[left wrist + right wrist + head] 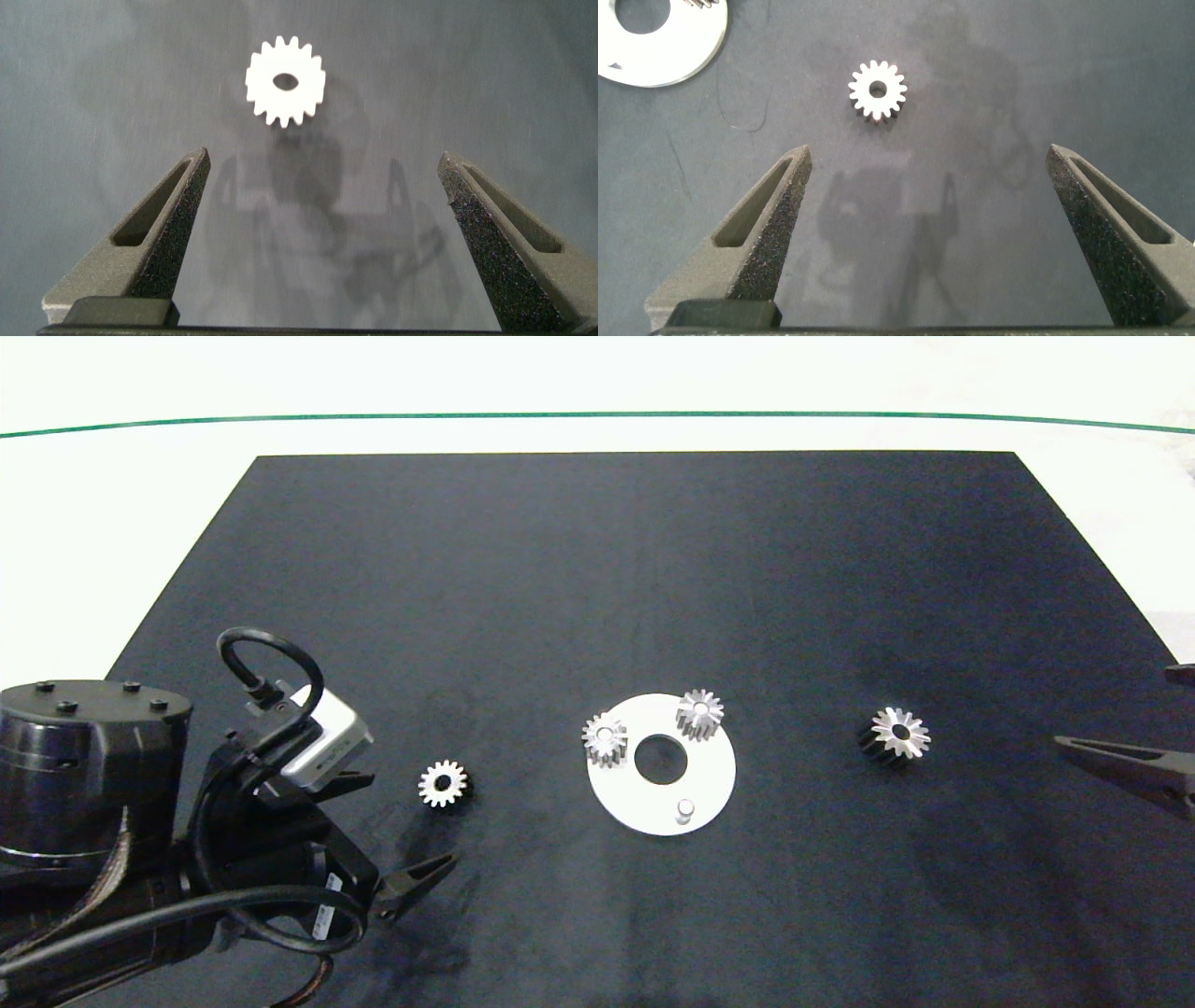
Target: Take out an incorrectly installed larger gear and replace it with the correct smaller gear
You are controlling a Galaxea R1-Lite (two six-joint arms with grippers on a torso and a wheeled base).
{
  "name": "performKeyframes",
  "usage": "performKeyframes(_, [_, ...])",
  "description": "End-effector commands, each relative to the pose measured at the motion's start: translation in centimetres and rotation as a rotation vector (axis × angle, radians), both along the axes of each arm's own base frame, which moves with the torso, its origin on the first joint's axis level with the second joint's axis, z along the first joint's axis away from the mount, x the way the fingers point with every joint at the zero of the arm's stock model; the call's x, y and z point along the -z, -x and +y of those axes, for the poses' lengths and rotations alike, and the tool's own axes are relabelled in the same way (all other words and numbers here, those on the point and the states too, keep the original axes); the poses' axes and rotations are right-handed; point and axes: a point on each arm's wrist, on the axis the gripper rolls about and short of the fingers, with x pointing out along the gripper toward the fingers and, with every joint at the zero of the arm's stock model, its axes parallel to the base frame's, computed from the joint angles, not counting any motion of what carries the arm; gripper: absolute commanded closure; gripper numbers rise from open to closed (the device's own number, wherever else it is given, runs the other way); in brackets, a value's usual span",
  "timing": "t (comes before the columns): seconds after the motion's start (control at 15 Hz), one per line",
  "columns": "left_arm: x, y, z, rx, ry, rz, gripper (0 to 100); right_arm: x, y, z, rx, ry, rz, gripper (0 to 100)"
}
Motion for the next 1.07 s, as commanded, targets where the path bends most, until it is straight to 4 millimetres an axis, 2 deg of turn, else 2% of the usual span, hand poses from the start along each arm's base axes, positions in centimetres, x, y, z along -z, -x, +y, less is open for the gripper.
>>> performKeyframes(0.07, [1.3, -1.8, -1.3, -0.016, -0.024, -0.003, 0, 0.1, -0.2, 0.0, -0.002, 0.004, 0.007, 0])
performKeyframes(0.33, [2.1, -2.8, -2.8, -0.018, -0.040, -0.020, 0, 0.1, -0.3, -0.1, 0.006, 0.003, 0.009, 0])
performKeyframes(1.07, [1.6, -4.1, -3.3, -0.045, -0.032, -0.035, 0, 0.2, -0.4, -0.2, 0.004, -0.003, 0.016, 0])
